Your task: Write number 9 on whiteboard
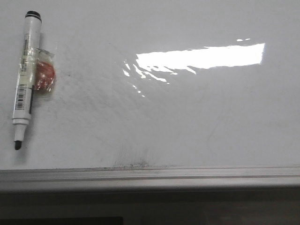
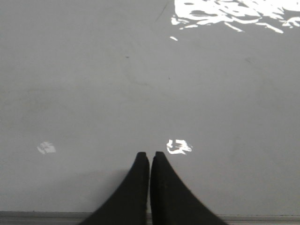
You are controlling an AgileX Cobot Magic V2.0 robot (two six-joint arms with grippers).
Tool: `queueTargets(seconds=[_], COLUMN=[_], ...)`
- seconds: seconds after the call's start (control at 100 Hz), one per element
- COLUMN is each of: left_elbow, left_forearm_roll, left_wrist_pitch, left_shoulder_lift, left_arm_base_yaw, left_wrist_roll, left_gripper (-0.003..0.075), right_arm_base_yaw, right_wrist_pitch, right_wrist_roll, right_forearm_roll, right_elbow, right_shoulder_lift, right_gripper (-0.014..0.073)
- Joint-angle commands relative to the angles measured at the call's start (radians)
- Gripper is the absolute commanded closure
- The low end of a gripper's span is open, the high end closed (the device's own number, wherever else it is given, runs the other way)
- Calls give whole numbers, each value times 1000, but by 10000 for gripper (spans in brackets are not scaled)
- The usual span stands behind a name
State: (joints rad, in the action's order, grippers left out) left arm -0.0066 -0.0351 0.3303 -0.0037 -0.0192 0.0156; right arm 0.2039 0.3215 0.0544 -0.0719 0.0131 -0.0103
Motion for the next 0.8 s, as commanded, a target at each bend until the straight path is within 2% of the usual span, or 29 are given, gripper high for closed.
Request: queueTargets(seconds=[0.0, 0.16, 0.3, 0.79], left_elbow=[40, 40, 40, 40], left_forearm_roll=[0, 0, 81, 81], left_wrist_pitch=[-47, -47, -47, -47], left_shoulder_lift=[-29, -29, -29, -29], left_arm_base_yaw=[2, 2, 2, 2], left_wrist_roll=[-4, -4, -4, -4], left_gripper=[741, 741, 741, 741], right_arm_base_yaw=[5, 5, 5, 5], right_wrist_pitch=[-24, -24, -24, -24], right_wrist_roll=[-8, -8, -8, -8], right_forearm_roll=[5, 5, 5, 5], right_elbow=[10, 10, 10, 10], right_shoulder_lift=[-22, -22, -22, -22], right_gripper=[657, 657, 657, 657])
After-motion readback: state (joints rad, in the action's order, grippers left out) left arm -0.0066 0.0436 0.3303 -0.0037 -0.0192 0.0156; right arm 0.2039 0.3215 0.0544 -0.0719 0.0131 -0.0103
